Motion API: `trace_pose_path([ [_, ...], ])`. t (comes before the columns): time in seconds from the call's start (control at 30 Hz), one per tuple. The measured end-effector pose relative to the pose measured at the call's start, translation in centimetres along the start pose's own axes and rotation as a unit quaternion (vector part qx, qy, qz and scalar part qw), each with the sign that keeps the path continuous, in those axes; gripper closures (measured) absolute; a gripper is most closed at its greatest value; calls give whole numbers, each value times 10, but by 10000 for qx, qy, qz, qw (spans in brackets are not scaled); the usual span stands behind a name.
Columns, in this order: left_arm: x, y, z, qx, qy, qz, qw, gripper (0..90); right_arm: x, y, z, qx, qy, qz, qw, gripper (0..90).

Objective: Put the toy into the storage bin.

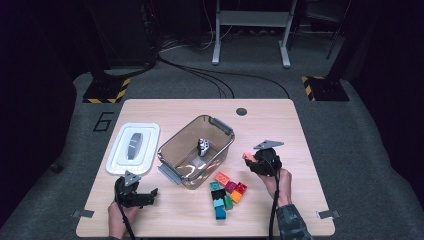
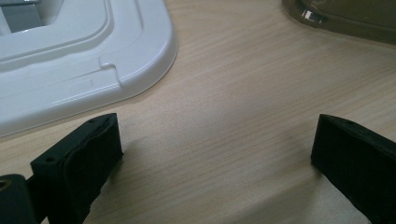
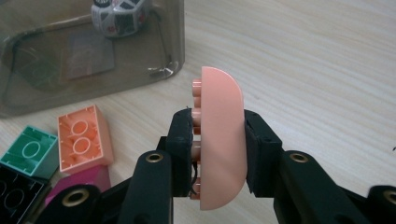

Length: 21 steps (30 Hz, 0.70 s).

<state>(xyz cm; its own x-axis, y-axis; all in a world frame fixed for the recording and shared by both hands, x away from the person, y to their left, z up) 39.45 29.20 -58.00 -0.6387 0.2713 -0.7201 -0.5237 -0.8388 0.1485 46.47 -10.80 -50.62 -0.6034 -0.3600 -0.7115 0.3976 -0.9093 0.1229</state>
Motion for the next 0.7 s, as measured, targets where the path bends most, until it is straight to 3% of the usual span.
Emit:
trace_pose_path([
  [0.7, 0, 0, 0, 1, 0, 1, 10000, 17, -52, 8, 1, 115, 188, 134, 9997, 672],
])
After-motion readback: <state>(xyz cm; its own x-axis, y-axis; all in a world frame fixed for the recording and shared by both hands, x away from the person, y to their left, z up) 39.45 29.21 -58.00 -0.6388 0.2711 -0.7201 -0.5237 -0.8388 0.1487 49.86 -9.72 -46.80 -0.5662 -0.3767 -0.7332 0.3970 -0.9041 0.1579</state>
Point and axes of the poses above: each handheld gripper's, and its own axes: z roughly backward along the jaws, x roughly out of its underside, y roughly to its right, the point moved 7 cm from there along -z, roughly forward along the jaws, and after that the axes turned 13 degrees about x, right-handed, at the moved point
